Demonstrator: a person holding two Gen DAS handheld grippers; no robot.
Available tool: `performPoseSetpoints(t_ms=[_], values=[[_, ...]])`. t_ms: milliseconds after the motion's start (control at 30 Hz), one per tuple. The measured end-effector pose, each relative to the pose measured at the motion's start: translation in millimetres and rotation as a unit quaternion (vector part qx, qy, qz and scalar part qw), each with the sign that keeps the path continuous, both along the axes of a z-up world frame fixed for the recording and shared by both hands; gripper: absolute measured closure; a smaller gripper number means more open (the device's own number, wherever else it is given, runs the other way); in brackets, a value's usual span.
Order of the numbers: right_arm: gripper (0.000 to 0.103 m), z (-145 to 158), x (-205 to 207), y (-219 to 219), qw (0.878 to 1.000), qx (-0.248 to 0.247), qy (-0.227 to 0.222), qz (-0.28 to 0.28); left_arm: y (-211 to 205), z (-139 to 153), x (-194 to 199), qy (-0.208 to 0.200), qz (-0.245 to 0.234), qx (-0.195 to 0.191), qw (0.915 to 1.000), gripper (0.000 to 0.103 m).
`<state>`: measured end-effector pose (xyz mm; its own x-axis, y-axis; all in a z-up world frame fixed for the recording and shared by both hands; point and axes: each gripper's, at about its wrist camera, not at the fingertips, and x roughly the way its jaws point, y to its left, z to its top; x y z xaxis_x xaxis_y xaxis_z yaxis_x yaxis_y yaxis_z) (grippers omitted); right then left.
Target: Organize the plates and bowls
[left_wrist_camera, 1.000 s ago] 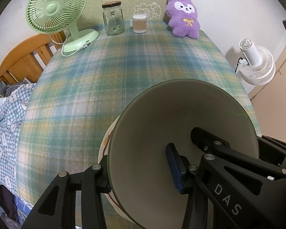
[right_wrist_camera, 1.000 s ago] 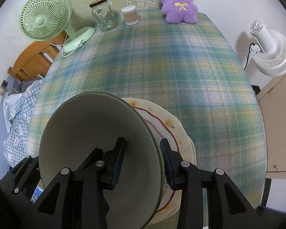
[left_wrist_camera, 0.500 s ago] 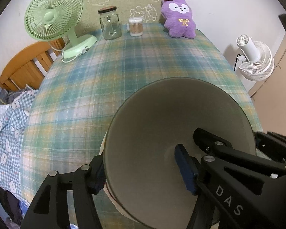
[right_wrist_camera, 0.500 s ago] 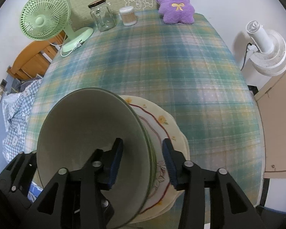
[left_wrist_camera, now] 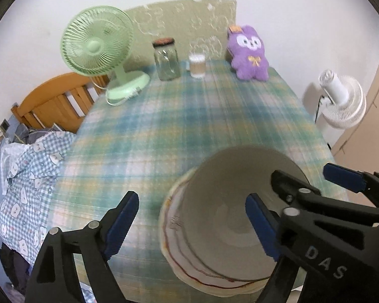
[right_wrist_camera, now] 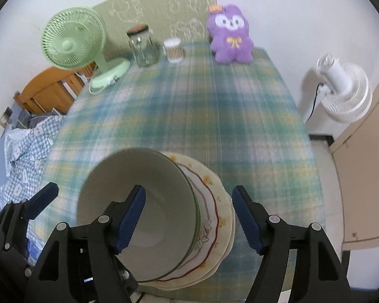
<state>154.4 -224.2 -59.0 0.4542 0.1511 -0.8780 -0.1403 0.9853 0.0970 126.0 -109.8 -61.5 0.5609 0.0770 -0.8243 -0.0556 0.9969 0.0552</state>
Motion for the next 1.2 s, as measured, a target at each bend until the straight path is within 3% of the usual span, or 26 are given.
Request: performPoseSetpoints(t_ms=[267, 633, 833, 1200], values=[[0.029, 36, -18, 34, 0.998, -0.015, -0.055, 0.005, 40, 24, -13, -0.044, 0.008, -0.004, 0.999, 0.013], [0.029, 62, -56, 101, 0.992, -0.017, -0.107, -0.063, 119, 48, -38, -0.104, -0.042, 0.003, 0.9937, 0.013], [0.029, 64, -78, 125, 0.986, -0.005, -0.135, -0.097, 152, 48, -48, -0.125, -0.052, 0.001, 0.9907, 0.011], [0.023, 41, -108, 139, 0.978, -0.016, -0.188, -0.093, 179, 27, -80, -0.159, -0.035, -0.002, 0.9866, 0.004]])
